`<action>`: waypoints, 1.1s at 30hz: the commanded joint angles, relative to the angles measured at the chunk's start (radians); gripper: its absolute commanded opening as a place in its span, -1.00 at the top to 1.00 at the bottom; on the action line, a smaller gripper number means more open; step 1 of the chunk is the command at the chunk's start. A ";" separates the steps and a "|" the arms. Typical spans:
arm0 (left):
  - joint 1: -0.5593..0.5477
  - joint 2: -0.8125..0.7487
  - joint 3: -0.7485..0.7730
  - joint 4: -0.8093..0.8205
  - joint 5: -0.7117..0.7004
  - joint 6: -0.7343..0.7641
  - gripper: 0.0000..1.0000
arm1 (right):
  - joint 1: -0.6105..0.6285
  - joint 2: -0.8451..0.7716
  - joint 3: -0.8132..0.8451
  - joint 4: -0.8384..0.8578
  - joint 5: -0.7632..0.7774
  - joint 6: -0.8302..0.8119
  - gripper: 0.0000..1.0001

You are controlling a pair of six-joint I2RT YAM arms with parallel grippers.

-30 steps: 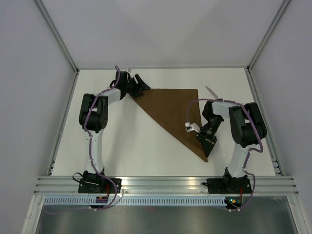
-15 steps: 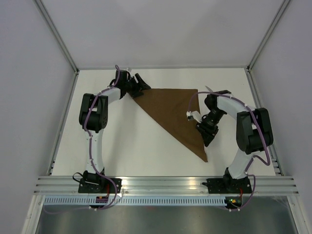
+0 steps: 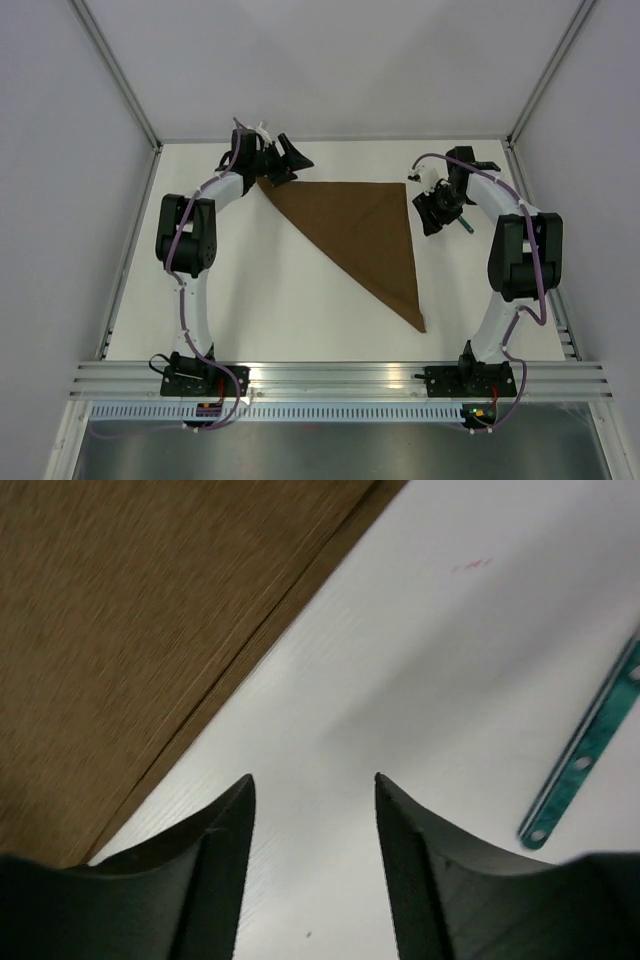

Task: Fold the napkin, place the utensils inside, and roll it up
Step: Fold the napkin, then grab a utensil with the right arm

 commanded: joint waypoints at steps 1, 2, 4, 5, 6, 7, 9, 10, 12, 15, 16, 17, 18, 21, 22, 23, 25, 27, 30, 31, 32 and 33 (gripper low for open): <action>-0.002 -0.147 0.006 0.054 0.041 0.040 -0.71 | -0.026 0.085 0.086 0.178 0.061 0.075 -0.21; -0.003 -0.170 -0.005 0.054 0.038 0.052 -0.74 | -0.026 0.111 0.110 0.190 0.063 0.075 -0.25; -0.003 -0.233 -0.043 0.050 0.034 0.070 -0.78 | -0.064 0.135 0.152 0.209 0.061 0.075 -0.31; -0.002 -0.254 -0.069 0.047 0.034 0.075 -0.78 | -0.071 0.161 0.167 0.212 0.061 0.073 -0.32; -0.002 -0.299 -0.085 0.045 0.029 0.078 -0.79 | -0.075 0.174 0.184 0.207 0.065 0.072 -0.32; -0.002 -0.320 -0.103 0.043 0.023 0.081 -0.79 | -0.086 0.187 0.196 0.206 0.069 0.070 -0.33; -0.002 -0.386 -0.155 0.043 0.012 0.092 -0.79 | -0.100 0.217 0.232 0.203 0.075 0.067 -0.32; -0.002 -0.406 -0.174 0.043 0.008 0.095 -0.80 | -0.115 0.224 0.236 0.206 0.074 0.064 -0.33; -0.002 -0.446 -0.224 0.043 0.000 0.106 -0.81 | -0.127 0.233 0.247 0.201 0.072 0.043 -0.33; -0.003 -0.501 -0.275 0.039 -0.005 0.113 -0.81 | -0.141 0.245 0.242 0.190 0.092 0.010 -0.33; -0.003 -0.521 -0.286 0.039 -0.006 0.115 -0.81 | -0.144 0.245 0.236 0.189 0.092 0.006 -0.33; -0.003 -0.531 -0.304 0.039 -0.006 0.116 -0.81 | -0.146 0.256 0.238 0.183 0.094 -0.008 -0.33; -0.002 -0.540 -0.313 0.040 -0.011 0.116 -0.81 | -0.147 0.262 0.238 0.174 0.097 -0.011 -0.32; -0.002 -0.566 -0.344 0.042 -0.011 0.116 -0.81 | -0.159 0.279 0.236 0.175 0.098 -0.017 -0.31; -0.002 -0.572 -0.350 0.042 -0.011 0.119 -0.81 | -0.164 0.288 0.242 0.170 0.097 -0.019 -0.30; -0.002 -0.586 -0.364 0.042 -0.012 0.123 -0.81 | -0.172 0.294 0.250 0.163 0.094 -0.023 -0.30; -0.003 -0.600 -0.376 0.042 -0.014 0.123 -0.81 | -0.186 0.320 0.274 0.137 0.088 -0.042 -0.28; -0.002 -0.615 -0.395 0.042 -0.012 0.124 -0.80 | -0.193 0.337 0.288 0.121 0.091 -0.054 -0.24; -0.003 -0.643 -0.419 0.043 -0.017 0.126 -0.81 | -0.204 0.359 0.296 0.117 0.101 -0.063 -0.04; -0.003 -0.649 -0.425 0.043 -0.020 0.127 -0.80 | -0.204 0.362 0.287 0.115 0.107 -0.072 0.02; -0.002 -0.655 -0.436 0.043 -0.022 0.127 -0.80 | -0.204 0.363 0.282 0.114 0.109 -0.079 0.08; -0.002 -0.667 -0.441 0.043 -0.022 0.129 -0.79 | -0.206 0.366 0.266 0.115 0.117 -0.086 0.10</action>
